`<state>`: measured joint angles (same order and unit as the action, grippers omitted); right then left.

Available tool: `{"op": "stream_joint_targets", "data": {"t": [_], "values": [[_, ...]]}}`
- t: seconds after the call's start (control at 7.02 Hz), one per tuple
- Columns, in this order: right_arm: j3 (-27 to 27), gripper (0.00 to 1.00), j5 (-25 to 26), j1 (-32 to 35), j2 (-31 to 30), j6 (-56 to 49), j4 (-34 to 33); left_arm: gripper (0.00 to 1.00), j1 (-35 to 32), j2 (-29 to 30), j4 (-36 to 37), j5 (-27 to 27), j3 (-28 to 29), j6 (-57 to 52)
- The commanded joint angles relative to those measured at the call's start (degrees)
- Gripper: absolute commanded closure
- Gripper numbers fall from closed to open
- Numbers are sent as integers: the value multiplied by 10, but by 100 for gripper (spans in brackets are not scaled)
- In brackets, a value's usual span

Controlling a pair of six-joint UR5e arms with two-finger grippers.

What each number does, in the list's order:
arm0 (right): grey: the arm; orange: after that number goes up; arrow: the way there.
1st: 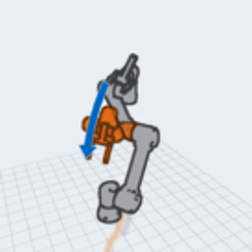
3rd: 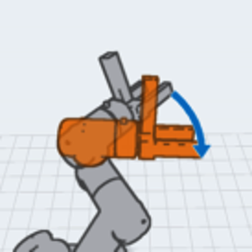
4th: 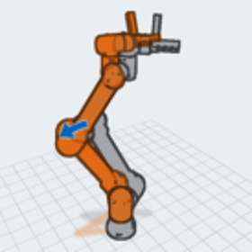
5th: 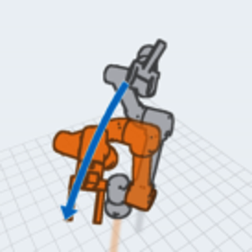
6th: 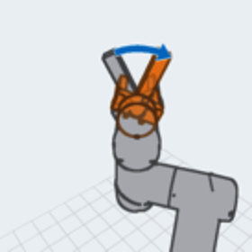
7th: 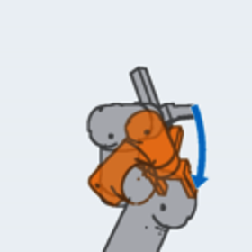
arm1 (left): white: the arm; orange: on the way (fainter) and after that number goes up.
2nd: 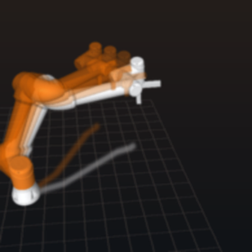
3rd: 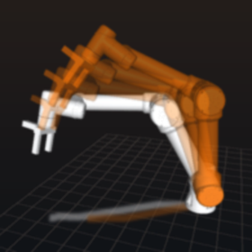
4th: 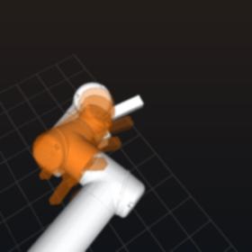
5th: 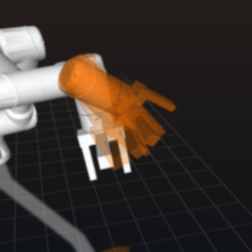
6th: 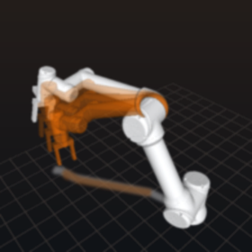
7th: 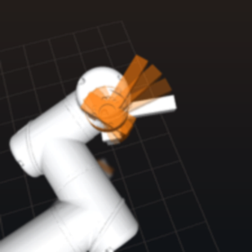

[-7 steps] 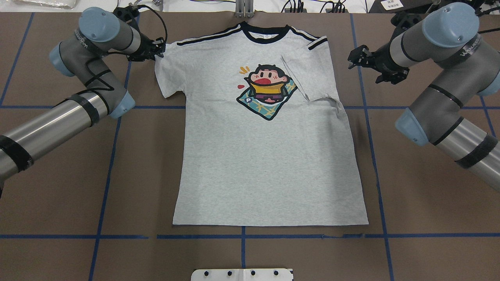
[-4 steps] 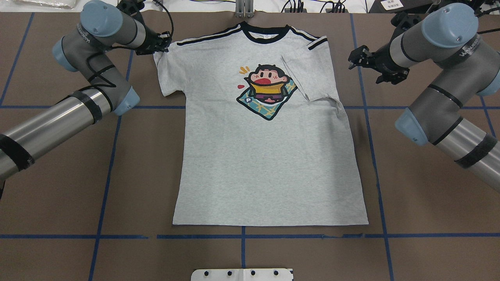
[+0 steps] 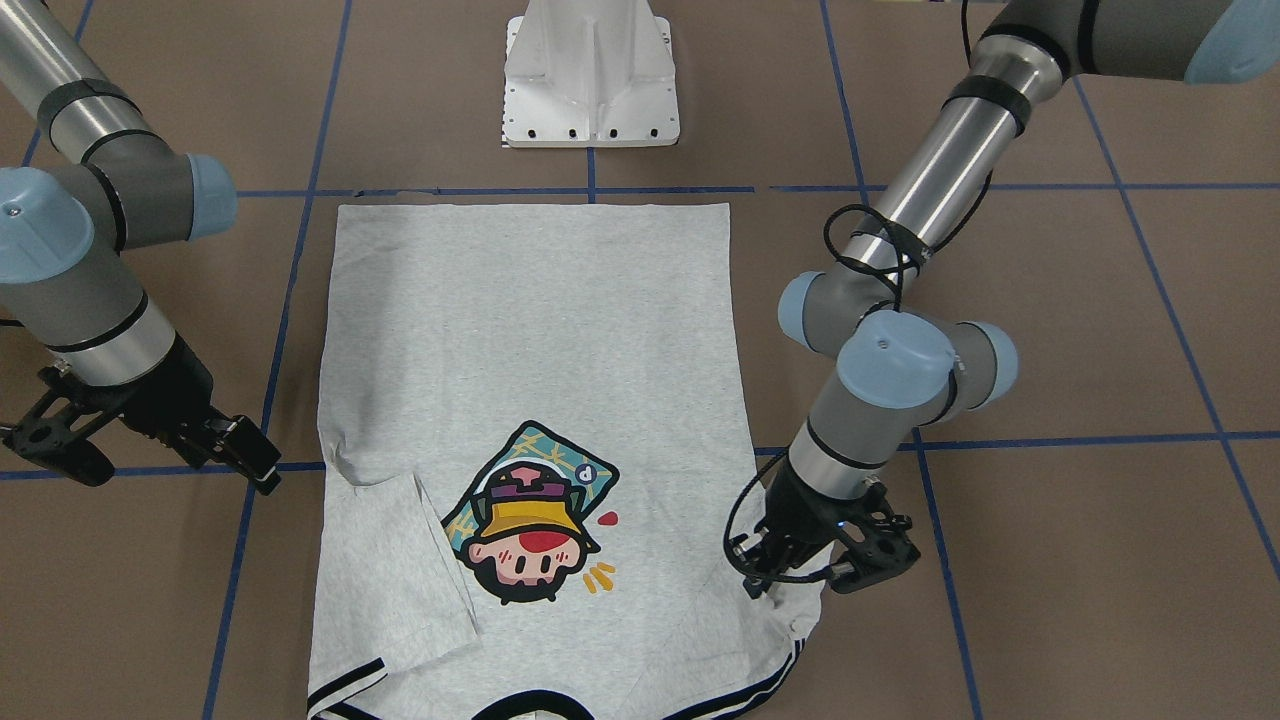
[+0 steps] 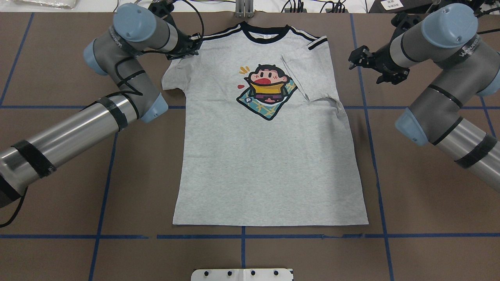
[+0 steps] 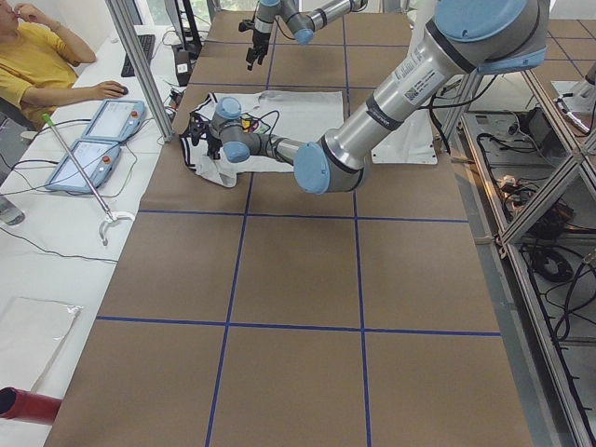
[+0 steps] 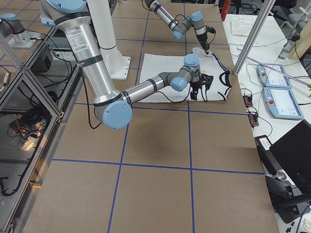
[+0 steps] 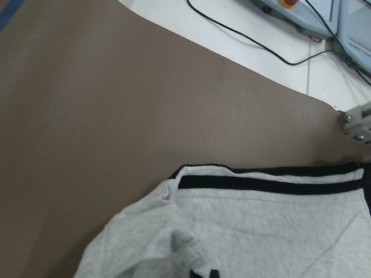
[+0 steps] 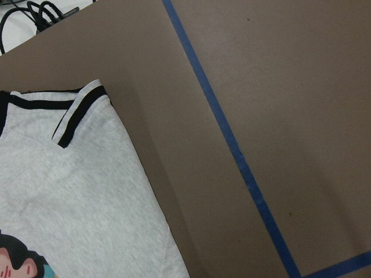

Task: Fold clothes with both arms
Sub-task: 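Grasp the sleeve nearest the left gripper and fold it inward over the body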

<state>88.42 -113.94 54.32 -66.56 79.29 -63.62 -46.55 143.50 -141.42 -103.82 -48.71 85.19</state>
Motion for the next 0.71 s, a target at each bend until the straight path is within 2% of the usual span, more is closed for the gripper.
{"op": "stream_joint_targets", "data": {"t": [0.0,0.28,0.43,0.57], "values": [[-6,0,16,-1,0,1,0,100,25,22,18,45,5,19],[-7,0,19,-2,0,2,0,100,35,56,16,96,52,27],[-8,0,19,-2,0,2,0,100,37,60,14,102,57,27],[-10,0,20,-2,0,2,0,100,40,66,12,131,72,27]]}}
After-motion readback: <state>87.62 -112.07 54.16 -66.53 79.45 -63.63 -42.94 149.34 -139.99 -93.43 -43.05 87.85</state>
